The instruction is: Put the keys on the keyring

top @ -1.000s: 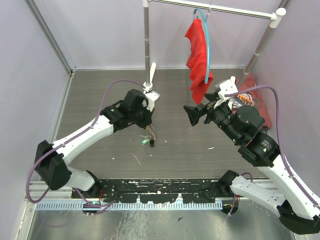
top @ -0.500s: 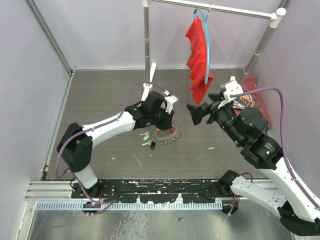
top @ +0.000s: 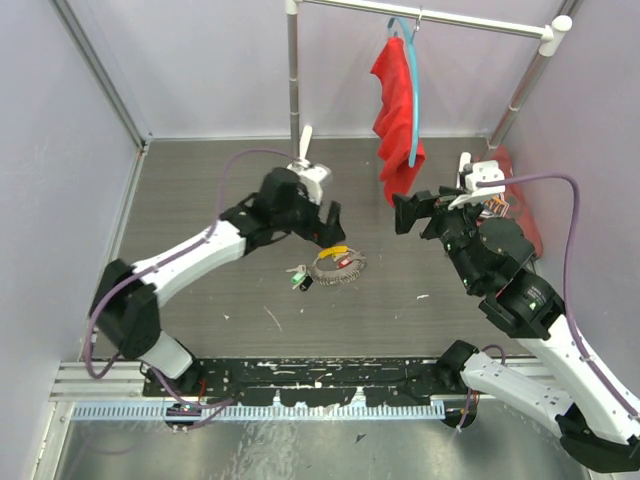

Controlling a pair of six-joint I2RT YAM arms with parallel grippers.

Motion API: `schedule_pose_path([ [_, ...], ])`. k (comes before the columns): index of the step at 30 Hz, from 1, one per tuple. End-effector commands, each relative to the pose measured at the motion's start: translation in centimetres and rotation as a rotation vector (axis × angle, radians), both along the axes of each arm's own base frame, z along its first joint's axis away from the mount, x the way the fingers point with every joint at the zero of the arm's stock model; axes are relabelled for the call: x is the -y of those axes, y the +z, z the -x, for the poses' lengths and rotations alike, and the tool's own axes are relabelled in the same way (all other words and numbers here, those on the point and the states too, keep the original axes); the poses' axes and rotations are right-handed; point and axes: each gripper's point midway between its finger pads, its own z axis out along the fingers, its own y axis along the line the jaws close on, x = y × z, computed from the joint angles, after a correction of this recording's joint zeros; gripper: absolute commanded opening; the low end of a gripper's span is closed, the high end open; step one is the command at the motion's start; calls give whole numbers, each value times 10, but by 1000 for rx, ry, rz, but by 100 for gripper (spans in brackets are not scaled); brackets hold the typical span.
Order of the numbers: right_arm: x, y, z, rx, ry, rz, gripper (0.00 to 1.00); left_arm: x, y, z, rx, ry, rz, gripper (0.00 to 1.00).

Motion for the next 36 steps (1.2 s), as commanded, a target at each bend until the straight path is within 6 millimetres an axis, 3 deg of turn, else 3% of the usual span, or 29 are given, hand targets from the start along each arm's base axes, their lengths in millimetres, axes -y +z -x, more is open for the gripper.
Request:
schedule_pose_path([
  [1,37,23,-2,34,-195,-93,100,-55,57,-27,90,208,132,98],
  [5,50,15,-1,25,-254,-76,100,-116,90,-30,207,423,113,98],
  [10,40,12,8,82,-144,5,100,-196,116,-13,305,689,113,98],
  [16,35,-3,22,67,-39,132,100,-262,117,21,359,866,109,98],
  [20,47,-6,32,71,-37,208,100,-286,114,39,386,931,70,98],
  [24,81,-1,40,99,-159,257,100,-305,109,51,398,998,53,98],
  [27,95,7,46,147,-213,196,100,-312,104,54,401,1038,62,98],
  [31,89,-1,43,156,-212,77,100,-311,98,52,390,1049,76,98],
  [36,80,-9,35,128,-211,48,100,-311,94,50,403,1051,69,98],
])
